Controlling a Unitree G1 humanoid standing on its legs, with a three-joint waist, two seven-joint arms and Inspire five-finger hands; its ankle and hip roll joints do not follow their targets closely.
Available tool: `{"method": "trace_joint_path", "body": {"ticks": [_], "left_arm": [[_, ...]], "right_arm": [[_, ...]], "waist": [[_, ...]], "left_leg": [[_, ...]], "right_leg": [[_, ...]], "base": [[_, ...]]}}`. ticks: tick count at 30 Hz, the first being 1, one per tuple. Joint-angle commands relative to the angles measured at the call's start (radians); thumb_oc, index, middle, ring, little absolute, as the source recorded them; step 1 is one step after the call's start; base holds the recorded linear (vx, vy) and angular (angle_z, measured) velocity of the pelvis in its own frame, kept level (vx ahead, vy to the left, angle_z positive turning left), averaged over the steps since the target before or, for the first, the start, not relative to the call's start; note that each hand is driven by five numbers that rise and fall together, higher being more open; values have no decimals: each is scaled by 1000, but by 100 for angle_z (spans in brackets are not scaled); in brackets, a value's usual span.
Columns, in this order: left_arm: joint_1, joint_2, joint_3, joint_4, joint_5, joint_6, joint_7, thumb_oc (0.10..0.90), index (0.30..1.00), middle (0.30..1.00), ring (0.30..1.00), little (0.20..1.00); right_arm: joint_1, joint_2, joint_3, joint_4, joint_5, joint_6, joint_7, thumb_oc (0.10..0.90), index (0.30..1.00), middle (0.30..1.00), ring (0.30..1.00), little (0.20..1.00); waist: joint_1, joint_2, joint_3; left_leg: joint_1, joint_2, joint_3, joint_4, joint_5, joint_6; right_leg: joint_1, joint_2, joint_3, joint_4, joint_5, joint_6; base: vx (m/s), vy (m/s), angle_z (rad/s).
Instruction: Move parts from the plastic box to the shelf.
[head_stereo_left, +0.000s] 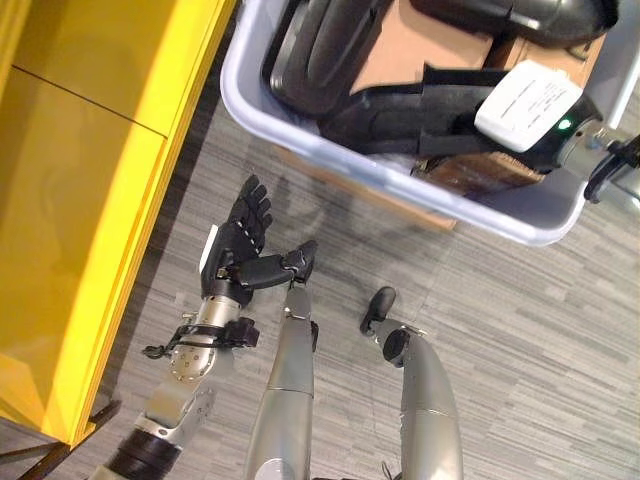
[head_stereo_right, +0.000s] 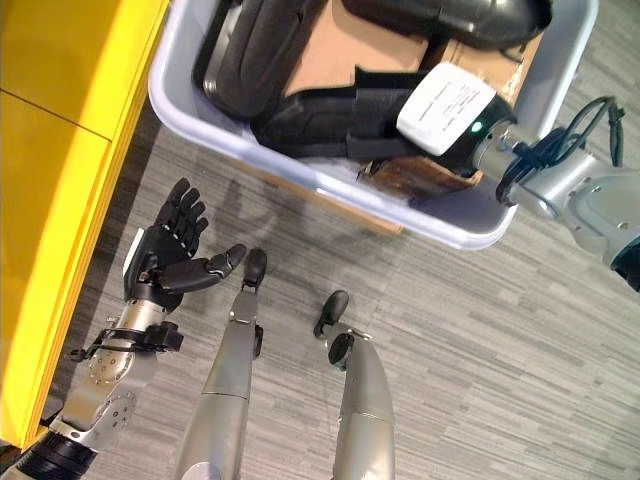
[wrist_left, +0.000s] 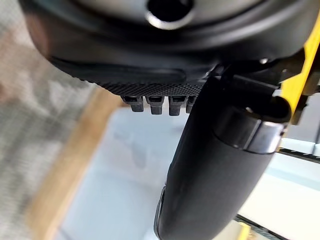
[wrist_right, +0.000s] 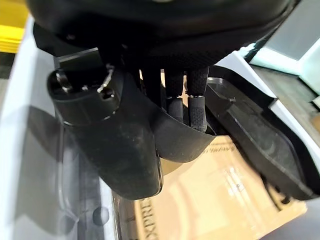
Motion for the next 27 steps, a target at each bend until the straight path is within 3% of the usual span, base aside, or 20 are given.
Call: {"method": "trace_joint_path", "body": {"ticks": [1,2,7,14,19,20,21,23,25,27], "left_arm": [[-21,2,69,-93,26,-59,-35,900,1000,1000,1000,1000],[-25,0,72,-88,25,-56,-41,900,1000,1000,1000,1000],[-22,7,86,-83,21,-43,-77,900,1000,1000,1000,1000],[6,17,112,-78,18,-28,-103,900,1000,1000,1000,1000],[72,17,150,-80,0,-9,-149,900,1000,1000,1000,1000],[72,23,148,-81,0,-9,-150,900,1000,1000,1000,1000],[91,15,159,-78,-5,-3,-164,900,1000,1000,1000,1000],[100,17,163,-78,-6,2,-172,900,1000,1000,1000,1000],[142,5,179,-67,-14,17,-197,900,1000,1000,1000,1000],[160,6,180,-62,-14,26,-207,900,1000,1000,1000,1000]], "right_arm": [[25,-92,31,-55,9,-27,28,400,300,300,300,300],[22,-98,31,-62,17,-30,29,400,300,300,300,300],[35,-149,1,-129,33,-44,32,400,300,300,300,300],[125,-197,-120,-190,57,-47,27,400,300,300,300,300],[359,-217,-407,-232,128,-57,15,400,300,300,300,300],[397,-217,-445,-236,125,-57,16,400,300,300,300,300],[455,-212,-517,-247,154,-63,17,400,300,300,300,300],[502,-210,-574,-255,157,-63,16,400,300,300,300,300],[708,-158,-823,-264,185,-58,6,400,300,300,300,300],[806,-137,-937,-280,180,-56,10,400,300,300,300,300]], "waist": [[-24,-29,42],[-22,-31,42],[-22,-43,40],[-37,-57,-26],[-75,-61,-140],[-73,-65,-142],[-90,-56,-177],[-93,-57,-194],[-111,-49,-260],[-108,-50,-285]], "left_leg": [[43,42,3,40,-117,14],[60,47,7,28,-94,20],[234,45,5,-25,-96,25],[336,54,9,-63,-104,28],[446,62,25,-127,-107,36],[444,61,23,-133,-99,37],[475,64,31,-151,-100,39],[487,64,35,-164,-98,40],[552,64,57,-203,-101,47],[588,65,72,-220,-110,50]], "right_leg": [[216,12,14,-71,-87,85],[239,11,1,-91,-66,82],[443,11,-7,-195,-37,98],[559,12,-11,-293,-11,111],[677,14,2,-429,38,134],[677,15,-1,-436,46,135],[703,13,8,-464,60,143],[718,13,9,-482,68,146],[771,8,21,-534,97,161],[793,4,32,-548,105,169]], "base": [[-26,62,2],[-15,59,6],[55,46,4],[76,38,-4],[110,54,-14],[90,75,-7],[44,43,-9],[79,55,-7],[119,86,-15],[74,46,-12]]}}
